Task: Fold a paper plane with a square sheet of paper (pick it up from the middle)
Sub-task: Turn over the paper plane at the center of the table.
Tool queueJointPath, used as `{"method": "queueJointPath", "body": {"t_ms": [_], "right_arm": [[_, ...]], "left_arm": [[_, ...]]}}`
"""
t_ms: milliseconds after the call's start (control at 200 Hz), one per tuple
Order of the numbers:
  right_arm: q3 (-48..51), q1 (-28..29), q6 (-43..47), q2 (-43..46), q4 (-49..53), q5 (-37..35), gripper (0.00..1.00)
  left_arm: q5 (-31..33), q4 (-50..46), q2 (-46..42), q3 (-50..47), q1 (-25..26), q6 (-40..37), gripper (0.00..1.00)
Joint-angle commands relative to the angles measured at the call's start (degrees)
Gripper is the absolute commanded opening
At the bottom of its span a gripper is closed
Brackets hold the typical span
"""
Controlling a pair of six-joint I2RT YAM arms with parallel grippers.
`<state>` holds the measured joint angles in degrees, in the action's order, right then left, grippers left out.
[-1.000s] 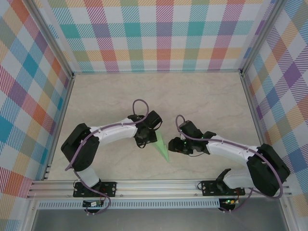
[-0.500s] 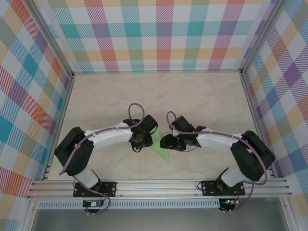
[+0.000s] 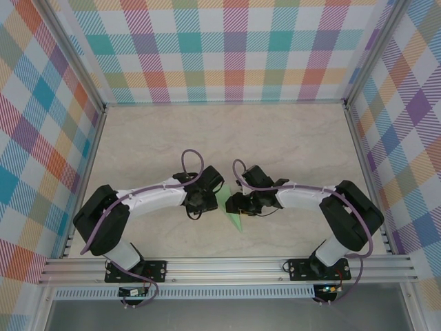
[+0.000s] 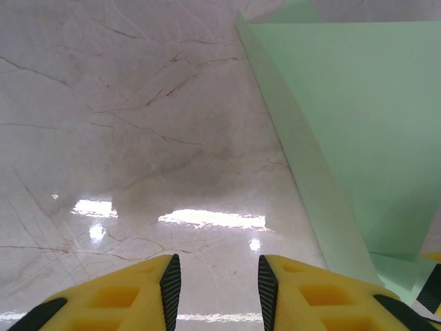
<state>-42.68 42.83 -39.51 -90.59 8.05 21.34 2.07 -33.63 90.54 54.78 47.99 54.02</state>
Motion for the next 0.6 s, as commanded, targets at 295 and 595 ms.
{"method": "queueJointPath", "body": {"t_ms": [295,595], "right_arm": [[-2.08,1.03,2.96,-0.39,0.6,0.74,0.38],[-4.54,2.92,5.03,-2.96,3.62,-1.54,0.36]], "left_arm": [[2.53,1.52,-8.57,-4.39,0.71,2.59,0.39],[5.61,2.62,-15.38,-7.9,0.4,4.59,0.48]]}}
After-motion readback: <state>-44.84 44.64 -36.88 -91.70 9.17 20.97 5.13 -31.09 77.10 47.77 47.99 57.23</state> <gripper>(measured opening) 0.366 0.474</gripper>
